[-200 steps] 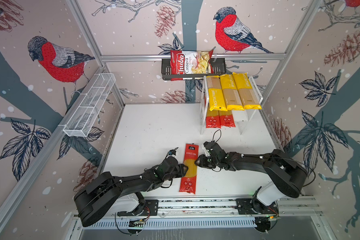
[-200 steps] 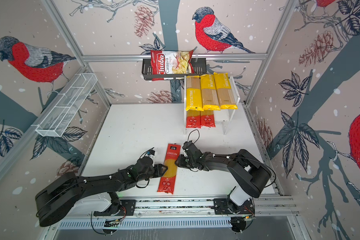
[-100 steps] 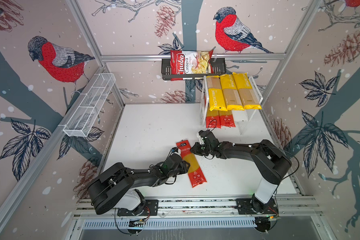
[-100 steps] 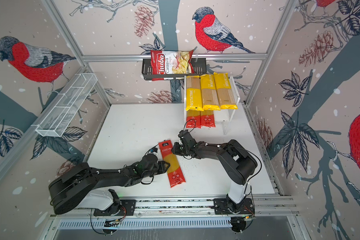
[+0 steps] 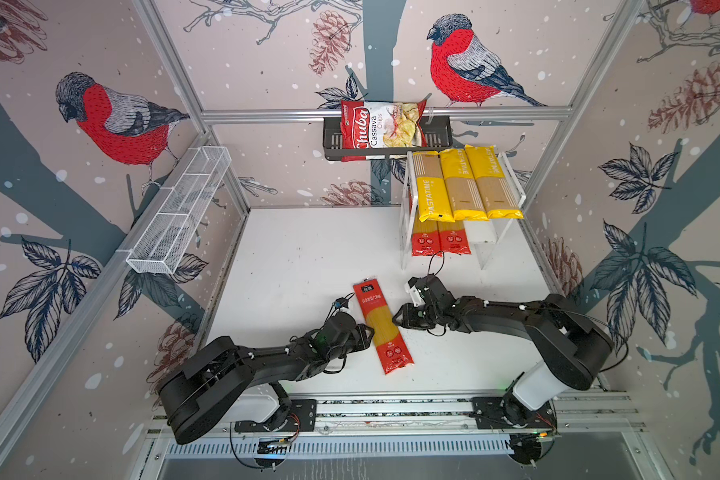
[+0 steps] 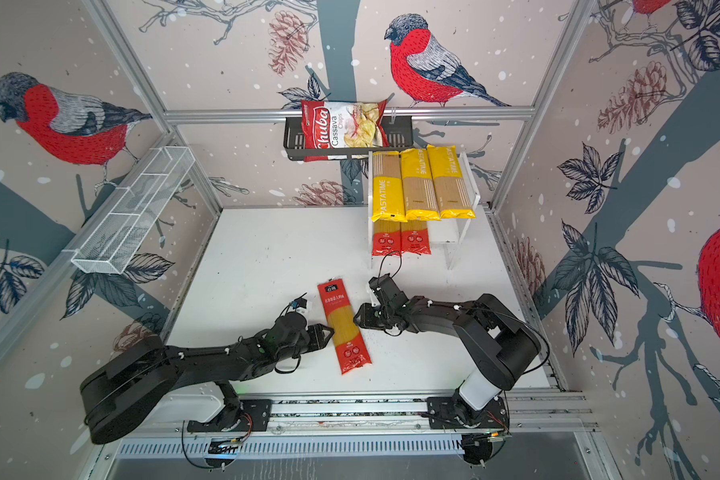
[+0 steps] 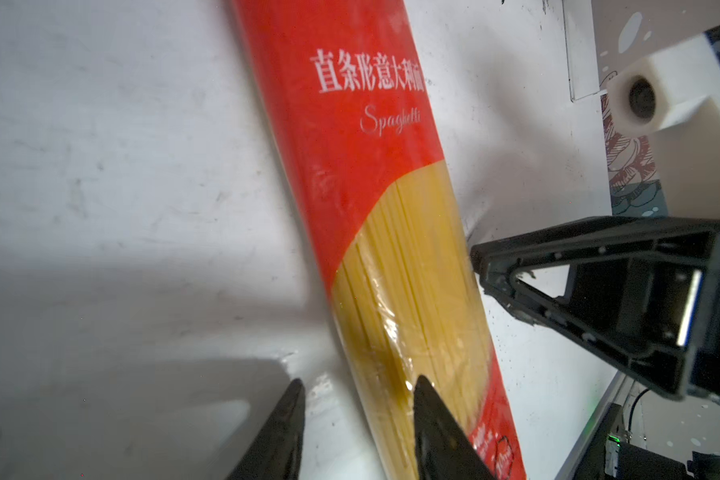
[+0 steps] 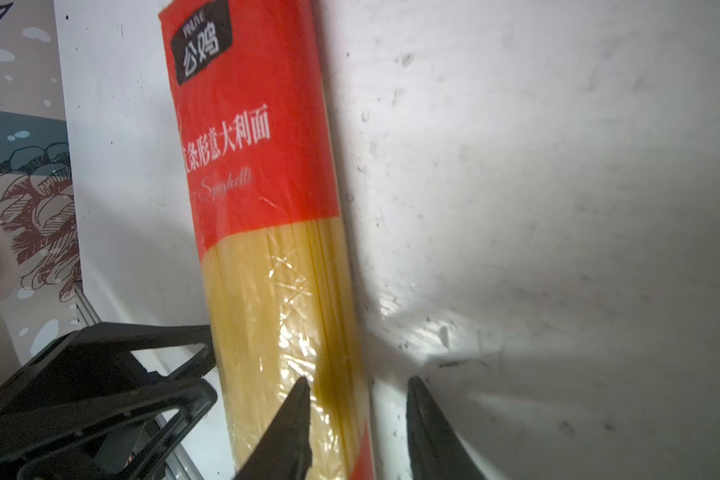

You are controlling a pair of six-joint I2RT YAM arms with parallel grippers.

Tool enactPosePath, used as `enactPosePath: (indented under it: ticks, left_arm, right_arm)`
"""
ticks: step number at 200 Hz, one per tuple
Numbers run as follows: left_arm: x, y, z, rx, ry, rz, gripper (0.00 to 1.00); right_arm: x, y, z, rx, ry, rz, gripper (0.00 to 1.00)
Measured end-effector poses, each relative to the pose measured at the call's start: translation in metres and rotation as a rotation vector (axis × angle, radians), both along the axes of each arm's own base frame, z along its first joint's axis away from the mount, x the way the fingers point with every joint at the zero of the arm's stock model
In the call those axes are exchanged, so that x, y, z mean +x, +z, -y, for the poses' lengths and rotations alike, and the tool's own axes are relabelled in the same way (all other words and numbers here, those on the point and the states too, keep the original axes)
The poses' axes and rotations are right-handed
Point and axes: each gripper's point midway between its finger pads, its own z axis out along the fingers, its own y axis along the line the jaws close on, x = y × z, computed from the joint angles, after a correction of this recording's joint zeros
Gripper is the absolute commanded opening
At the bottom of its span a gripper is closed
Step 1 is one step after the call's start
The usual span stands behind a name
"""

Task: Place and organize the pasta boxes and bags onto the shelf

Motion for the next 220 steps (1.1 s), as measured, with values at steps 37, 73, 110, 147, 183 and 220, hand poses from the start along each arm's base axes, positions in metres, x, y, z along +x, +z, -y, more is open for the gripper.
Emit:
enactPosePath:
  ticks: [37, 73, 110, 147, 183, 220]
  left_arm:
    - [0.002, -0.001, 0.002, -0.012, 0.006, -0.003, 0.41]
    - [0.001, -0.004, 0.003, -0.028, 0.005, -0.002, 0.32]
    - [0.001, -0.005, 0.008, -0.052, 0.0, -0.01, 0.24]
    - [0.0, -0.006, 0.011, -0.059, -0.011, -0.016, 0.2]
    - [0.001, -0.006, 0.012, -0.063, -0.013, -0.015, 0.18]
    - [0.001, -0.002, 0.01, -0.063, -0.005, -0.005, 0.18]
  right_arm:
    - [0.001, -0.003, -0.01, 0.068, 0.04, -0.019, 0.39]
    - [-0.003, -0.003, -0.022, 0.15, 0.084, -0.031, 0.36]
    - [-0.01, 0.0, -0.023, 0.192, 0.078, -0.055, 0.35]
    - [-0.013, 0.004, -0.027, 0.231, 0.083, -0.064, 0.35]
    - [-0.014, -0.002, -0.034, 0.271, 0.078, -0.089, 0.33]
    - [-0.014, 0.0, -0.039, 0.285, 0.073, -0.084, 0.22]
